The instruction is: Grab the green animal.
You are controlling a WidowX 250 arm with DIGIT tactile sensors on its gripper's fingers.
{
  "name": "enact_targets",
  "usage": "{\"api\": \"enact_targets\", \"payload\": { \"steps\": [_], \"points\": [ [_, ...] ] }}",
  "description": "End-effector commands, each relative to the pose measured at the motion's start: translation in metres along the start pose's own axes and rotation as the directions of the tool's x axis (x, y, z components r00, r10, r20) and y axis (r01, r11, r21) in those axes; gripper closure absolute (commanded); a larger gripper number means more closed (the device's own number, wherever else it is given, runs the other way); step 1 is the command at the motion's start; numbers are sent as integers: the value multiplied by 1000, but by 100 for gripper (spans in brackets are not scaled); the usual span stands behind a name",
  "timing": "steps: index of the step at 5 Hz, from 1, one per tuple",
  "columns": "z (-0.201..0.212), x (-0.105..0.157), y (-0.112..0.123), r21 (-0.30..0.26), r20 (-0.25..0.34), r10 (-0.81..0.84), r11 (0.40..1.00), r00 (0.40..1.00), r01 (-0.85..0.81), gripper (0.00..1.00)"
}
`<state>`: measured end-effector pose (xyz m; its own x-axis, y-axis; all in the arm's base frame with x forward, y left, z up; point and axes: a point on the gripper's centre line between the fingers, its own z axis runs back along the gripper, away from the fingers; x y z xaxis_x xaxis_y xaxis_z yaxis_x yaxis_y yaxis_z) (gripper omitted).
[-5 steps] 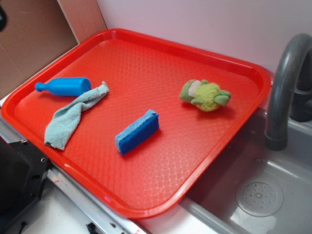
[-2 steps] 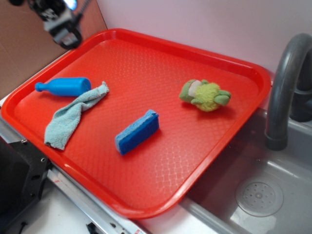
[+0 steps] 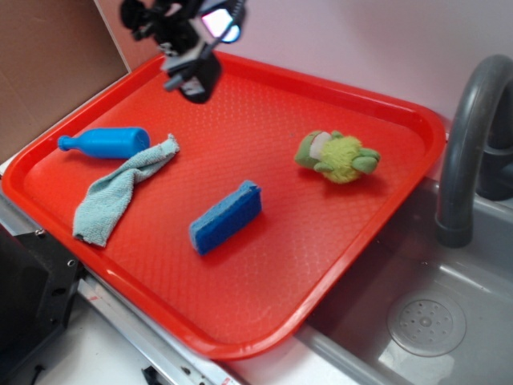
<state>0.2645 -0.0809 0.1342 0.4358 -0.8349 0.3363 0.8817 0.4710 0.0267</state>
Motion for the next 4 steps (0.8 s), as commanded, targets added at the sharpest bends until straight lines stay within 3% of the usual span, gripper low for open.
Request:
{"api": "enact_targets", "payload": {
  "steps": [1, 2, 4],
  "points": [
    [-41, 40, -1, -16, -41, -127, 992, 991, 127, 0],
    [-84, 44, -3, -70, -124, -155, 987, 980, 147, 0],
    [-116, 39, -8, -132, -221, -247, 966, 943, 222, 0]
  ]
}}
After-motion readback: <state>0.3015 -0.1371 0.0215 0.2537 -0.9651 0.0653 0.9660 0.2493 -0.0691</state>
